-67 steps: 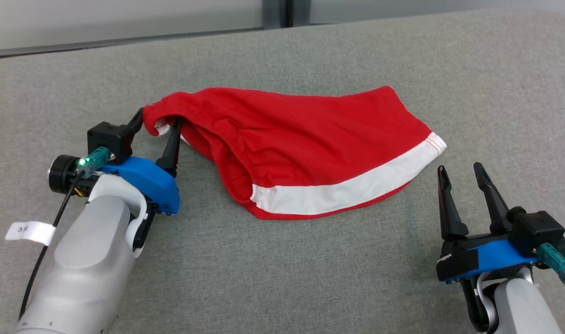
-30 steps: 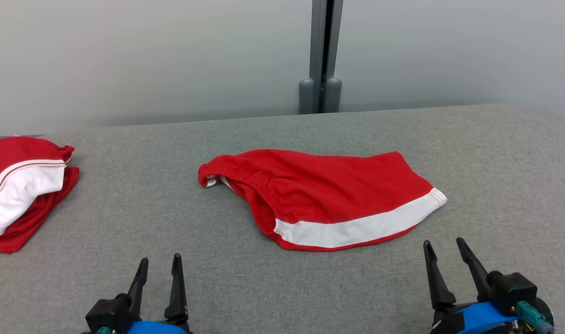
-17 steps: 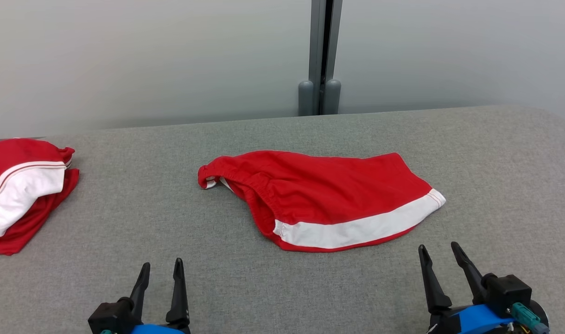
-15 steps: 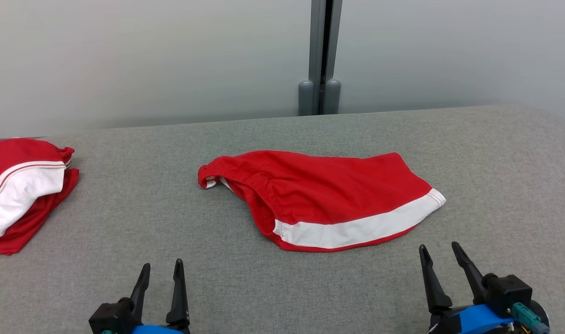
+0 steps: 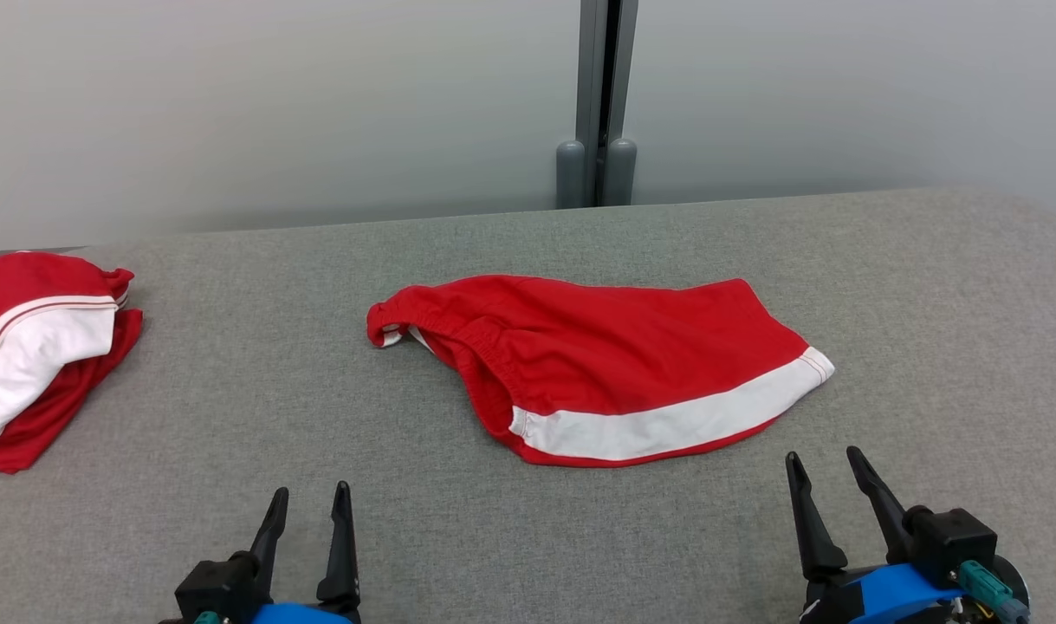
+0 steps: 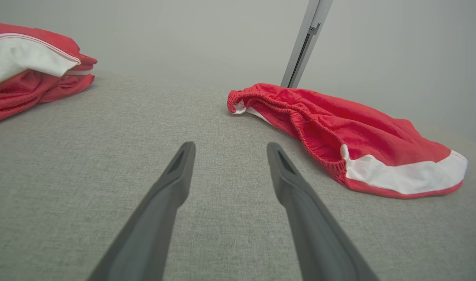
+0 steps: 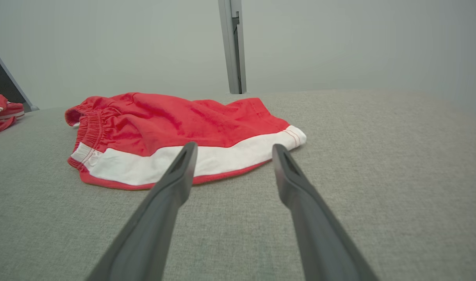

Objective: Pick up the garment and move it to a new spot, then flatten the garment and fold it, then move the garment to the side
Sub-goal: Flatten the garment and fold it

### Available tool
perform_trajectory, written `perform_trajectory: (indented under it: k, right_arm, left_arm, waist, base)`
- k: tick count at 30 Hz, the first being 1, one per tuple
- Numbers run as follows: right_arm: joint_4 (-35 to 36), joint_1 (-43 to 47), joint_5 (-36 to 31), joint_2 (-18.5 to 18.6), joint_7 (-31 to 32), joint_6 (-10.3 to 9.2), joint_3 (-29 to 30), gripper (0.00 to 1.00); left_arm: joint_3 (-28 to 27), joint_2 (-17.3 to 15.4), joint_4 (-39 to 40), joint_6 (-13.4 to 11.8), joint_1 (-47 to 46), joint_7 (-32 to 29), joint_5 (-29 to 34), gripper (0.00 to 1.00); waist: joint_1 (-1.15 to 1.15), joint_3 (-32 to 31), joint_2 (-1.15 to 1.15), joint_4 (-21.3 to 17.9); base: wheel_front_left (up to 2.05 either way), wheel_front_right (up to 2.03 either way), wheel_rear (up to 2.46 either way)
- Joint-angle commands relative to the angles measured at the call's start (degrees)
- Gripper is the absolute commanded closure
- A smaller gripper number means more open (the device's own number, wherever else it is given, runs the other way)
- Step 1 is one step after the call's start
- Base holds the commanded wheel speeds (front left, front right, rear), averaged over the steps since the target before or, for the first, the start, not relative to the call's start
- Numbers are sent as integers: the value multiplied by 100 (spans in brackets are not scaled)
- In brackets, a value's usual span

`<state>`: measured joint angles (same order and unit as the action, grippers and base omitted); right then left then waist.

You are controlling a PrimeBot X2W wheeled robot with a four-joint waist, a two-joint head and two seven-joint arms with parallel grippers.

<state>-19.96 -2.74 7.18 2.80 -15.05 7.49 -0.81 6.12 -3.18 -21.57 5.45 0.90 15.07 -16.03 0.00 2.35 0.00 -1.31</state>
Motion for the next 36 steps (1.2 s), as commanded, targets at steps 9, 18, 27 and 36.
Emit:
perform_trajectory:
  k: [9,18,27,36]
  right_arm:
    - [21,-183,-61,17,-20,1,6,0]
    - [54,-410,-43,17,-20,1,-105,0]
    - [105,-545,-30,17,-20,1,-25,0]
    - [98,-603,-28,17,-20,1,144,0]
  left_arm:
    - [731,19,-246,152,-682,-195,236,0]
    - [1946,20,-837,215,-1829,-1111,-128,0]
    - [1936,-14,-1666,159,-2526,-1494,-534,0]
    - [2155,11,-1996,172,-2673,-1502,-694,100]
  waist:
    - [0,164,0,-67]
    - [0,484,0,-332]
    - [0,808,0,-625]
    - [0,835,0,-575]
  base:
    - [0,0,0]
    - [0,0,0]
    - [0,0,0]
    - [0,0,0]
